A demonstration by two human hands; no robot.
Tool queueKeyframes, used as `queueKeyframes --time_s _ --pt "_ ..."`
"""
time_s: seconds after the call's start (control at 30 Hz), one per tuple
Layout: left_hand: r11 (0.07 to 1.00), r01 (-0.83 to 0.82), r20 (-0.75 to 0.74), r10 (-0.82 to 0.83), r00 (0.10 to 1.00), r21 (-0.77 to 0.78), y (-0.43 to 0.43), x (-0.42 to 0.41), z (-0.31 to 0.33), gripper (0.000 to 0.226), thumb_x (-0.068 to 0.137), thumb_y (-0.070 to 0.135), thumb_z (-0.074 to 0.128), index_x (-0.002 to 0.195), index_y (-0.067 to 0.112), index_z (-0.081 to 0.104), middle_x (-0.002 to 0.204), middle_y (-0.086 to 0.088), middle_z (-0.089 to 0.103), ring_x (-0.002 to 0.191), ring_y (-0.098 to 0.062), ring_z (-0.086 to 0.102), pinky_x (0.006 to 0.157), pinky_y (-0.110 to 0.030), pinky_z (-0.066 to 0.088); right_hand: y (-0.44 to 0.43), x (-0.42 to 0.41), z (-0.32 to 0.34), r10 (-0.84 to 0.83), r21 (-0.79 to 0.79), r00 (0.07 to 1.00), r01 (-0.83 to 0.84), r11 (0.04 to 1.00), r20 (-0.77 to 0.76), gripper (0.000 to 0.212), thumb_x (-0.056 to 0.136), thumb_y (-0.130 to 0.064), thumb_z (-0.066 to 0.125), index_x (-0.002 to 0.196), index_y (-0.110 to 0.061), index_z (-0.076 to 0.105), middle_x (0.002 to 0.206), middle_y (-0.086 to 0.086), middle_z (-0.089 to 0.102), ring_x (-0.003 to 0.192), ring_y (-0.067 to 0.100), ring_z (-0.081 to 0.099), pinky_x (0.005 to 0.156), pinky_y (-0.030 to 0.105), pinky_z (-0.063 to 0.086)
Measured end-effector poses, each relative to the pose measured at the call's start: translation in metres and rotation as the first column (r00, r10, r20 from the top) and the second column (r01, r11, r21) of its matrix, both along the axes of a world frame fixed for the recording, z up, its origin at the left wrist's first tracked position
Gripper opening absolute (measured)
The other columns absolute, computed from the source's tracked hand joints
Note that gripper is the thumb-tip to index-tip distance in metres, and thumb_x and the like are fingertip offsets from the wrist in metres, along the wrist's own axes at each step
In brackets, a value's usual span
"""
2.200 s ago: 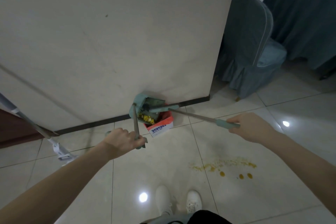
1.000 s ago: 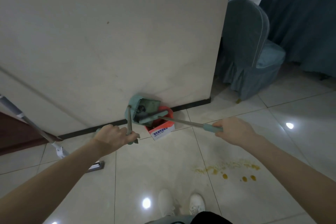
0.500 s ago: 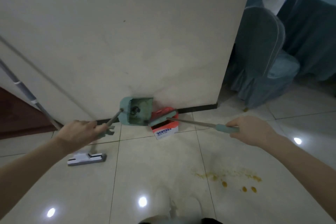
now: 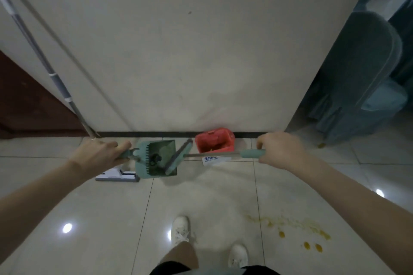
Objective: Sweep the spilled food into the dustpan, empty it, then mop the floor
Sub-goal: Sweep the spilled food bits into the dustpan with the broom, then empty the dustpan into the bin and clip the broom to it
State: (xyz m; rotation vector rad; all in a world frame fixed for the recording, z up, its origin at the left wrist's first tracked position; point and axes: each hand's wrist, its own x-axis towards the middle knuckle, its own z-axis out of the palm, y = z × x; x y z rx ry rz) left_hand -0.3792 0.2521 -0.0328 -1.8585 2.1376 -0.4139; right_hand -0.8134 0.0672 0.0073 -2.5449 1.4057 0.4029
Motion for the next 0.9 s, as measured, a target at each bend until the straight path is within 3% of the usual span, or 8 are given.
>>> queueKeyframes --time_s 0.13,0.27,0.4,0.53,0.7,0.77,0.83,0.9 --pt "0.998 -0.042 0.046 0.039 0.998 0.056 -0.003 0.023 -0.016 0.041 0.072 0.049 0.076 0.098 0.022 0.062 0.06 0.001 0.06 0.042 -0.024 0.061 0.034 -0.026 0.034 0.0 0.052 -0.01 0.034 -0.004 0.998 -0.034 0.999 -0.056 0.022 0.077 -0.024 0.067 0.099 -0.025 0.068 0.097 0.002 0.066 0.091 0.025 0.065 0.07 0.032 0.049" --pt "0.978 -0.027 0.047 0.018 0.999 0.206 -0.015 0.068 -0.041 0.043 0.094 0.059 0.034 0.125 0.03 0.039 0.095 0.004 0.064 0.075 -0.019 0.068 0.056 -0.033 0.046 -0.01 0.114 -0.017 0.037 0.017 0.994 -0.036 0.999 -0.1 0.025 0.076 -0.025 0.071 0.101 -0.023 0.069 0.102 0.003 0.067 0.093 0.025 0.066 0.074 0.034 0.053" --pt "0.927 0.021 -0.017 -0.015 1.0 0.373 -0.04 0.115 -0.06 0.036 0.097 0.056 0.026 0.12 0.033 0.01 0.109 0.004 0.059 0.089 -0.017 0.066 0.064 -0.029 0.044 -0.02 0.193 -0.024 0.027 0.054 0.99 -0.02 0.998 -0.135 0.026 0.08 -0.015 0.066 0.106 -0.018 0.07 0.105 0.008 0.067 0.093 0.028 0.065 0.073 0.033 0.051" --pt "0.907 0.072 -0.126 -0.021 0.992 0.416 -0.076 0.166 -0.089 0.037 0.097 0.055 0.029 0.121 0.032 0.012 0.109 0.0 0.058 0.09 -0.02 0.064 0.072 -0.033 0.054 -0.031 0.272 -0.029 0.011 0.085 0.99 0.001 0.996 -0.138 0.022 0.085 -0.01 0.062 0.106 -0.012 0.068 0.101 0.009 0.066 0.094 0.028 0.063 0.069 0.028 0.042" --pt "0.897 0.138 -0.092 -0.109 0.99 0.42 -0.132 0.192 -0.101 0.045 0.1 0.048 0.028 0.137 0.022 0.029 0.121 -0.005 0.054 0.104 -0.025 0.058 0.077 -0.035 0.045 -0.032 0.329 -0.041 -0.092 0.147 0.989 0.109 0.983 -0.117 0.022 0.086 -0.012 0.063 0.108 -0.011 0.064 0.084 0.001 0.053 0.076 0.02 0.052 0.068 0.028 0.044" --pt "0.927 0.173 -0.091 -0.151 0.984 0.333 -0.154 0.201 -0.106 0.045 0.097 0.049 0.039 0.131 0.019 0.043 0.112 -0.005 0.06 0.099 -0.026 0.059 0.077 -0.036 0.044 -0.034 0.338 -0.043 -0.161 0.132 0.987 0.162 0.978 -0.02 0.021 0.086 -0.015 0.067 0.108 -0.013 0.066 0.086 -0.001 0.055 0.076 0.016 0.053 0.072 0.025 0.048" --pt "0.944 0.204 -0.09 -0.186 0.978 0.261 -0.174 0.208 -0.108 0.041 0.08 0.05 0.067 0.105 0.018 0.061 0.085 -0.003 0.065 0.077 -0.026 0.061 0.069 -0.036 0.045 -0.04 0.347 -0.041 -0.19 0.1 0.977 0.181 0.978 0.098 0.018 0.087 -0.016 0.067 0.105 -0.013 0.067 0.093 0.0 0.062 0.076 0.013 0.053 0.07 0.02 0.042" --pt "0.952 0.216 -0.146 -0.187 0.971 0.215 -0.192 0.212 -0.112 0.041 0.065 0.046 0.08 0.089 0.017 0.063 0.072 -0.003 0.063 0.068 -0.027 0.059 0.069 -0.038 0.046 -0.047 0.354 -0.039 -0.194 0.055 0.953 0.186 0.981 0.235 0.013 0.082 -0.014 0.07 0.096 -0.015 0.069 0.093 0.001 0.066 0.076 0.015 0.056 0.064 0.018 0.035"
